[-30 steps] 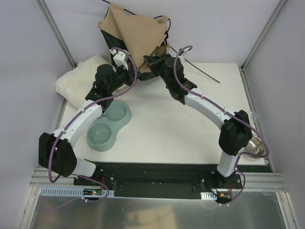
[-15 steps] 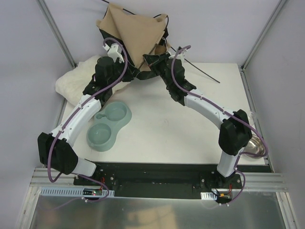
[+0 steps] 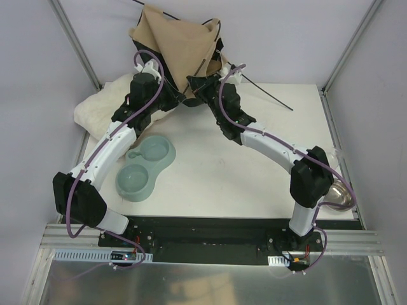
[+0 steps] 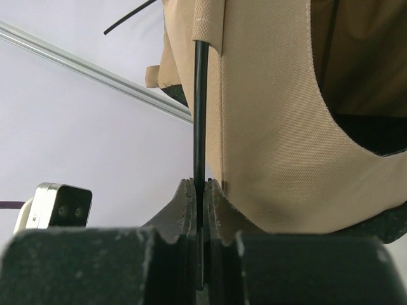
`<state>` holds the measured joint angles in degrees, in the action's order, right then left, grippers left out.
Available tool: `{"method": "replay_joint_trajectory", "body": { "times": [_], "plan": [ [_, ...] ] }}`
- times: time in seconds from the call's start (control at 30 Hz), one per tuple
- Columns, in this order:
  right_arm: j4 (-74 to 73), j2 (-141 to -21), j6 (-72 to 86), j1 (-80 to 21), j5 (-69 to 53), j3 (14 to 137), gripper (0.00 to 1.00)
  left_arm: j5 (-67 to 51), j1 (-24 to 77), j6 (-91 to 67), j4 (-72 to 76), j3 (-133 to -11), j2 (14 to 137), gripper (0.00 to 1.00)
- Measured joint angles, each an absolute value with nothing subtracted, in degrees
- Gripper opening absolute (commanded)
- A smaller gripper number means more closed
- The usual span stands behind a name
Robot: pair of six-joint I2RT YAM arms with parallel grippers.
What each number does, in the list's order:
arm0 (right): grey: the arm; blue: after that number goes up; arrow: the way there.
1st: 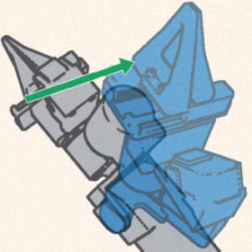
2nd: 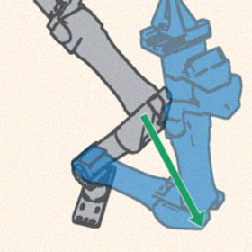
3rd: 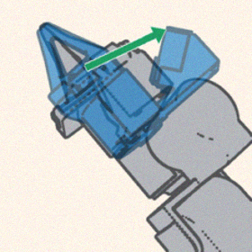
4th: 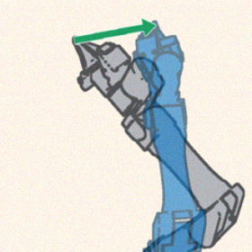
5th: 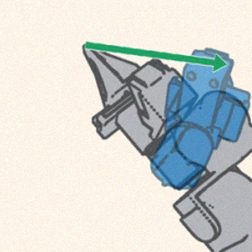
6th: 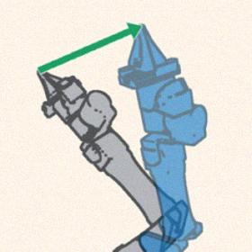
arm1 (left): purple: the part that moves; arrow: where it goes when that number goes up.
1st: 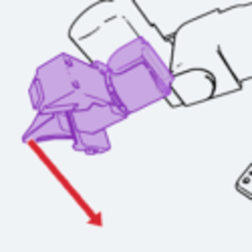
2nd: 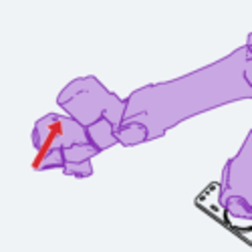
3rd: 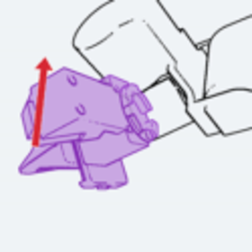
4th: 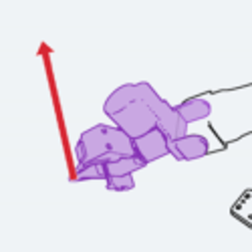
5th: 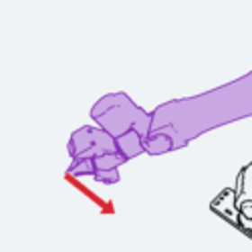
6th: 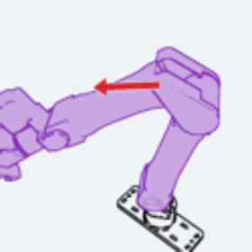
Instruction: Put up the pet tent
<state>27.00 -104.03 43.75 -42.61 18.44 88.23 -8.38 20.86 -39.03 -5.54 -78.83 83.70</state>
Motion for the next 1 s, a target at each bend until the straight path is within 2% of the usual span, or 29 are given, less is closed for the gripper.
{"method": "replay_joint_trajectory", "body": {
  "times": [0.47, 0.6, 0.7, 0.87, 1.0],
  "plan": [
    [31.6, -104.5, 37.6, -45.7, 17.7, 85.4, 0.0, -5.3, 20.1, -43.6, -10.3, -79.5, 84.0, 0.0],
    [33.3, -104.0, 34.9, -45.7, 14.8, 83.1, 0.26, -5.3, 20.1, -43.9, -12.4, -79.5, 84.3, 0.0],
    [34.1, -102.8, 32.7, -45.6, 12.8, 80.8, 0.39, -5.3, 20.1, -43.9, -13.6, -79.5, 84.3, 0.0],
    [33.0, -100.8, 29.0, -45.6, 9.2, 78.4, 0.45, -5.7, 20.1, -43.9, -14.9, -79.5, 84.3, 0.0],
    [31.0, -98.1, 27.8, -45.6, 6.6, 76.4, 0.44, -6.2, 20.1, -43.9, -15.0, -79.5, 84.3, 0.0]
  ]
}}
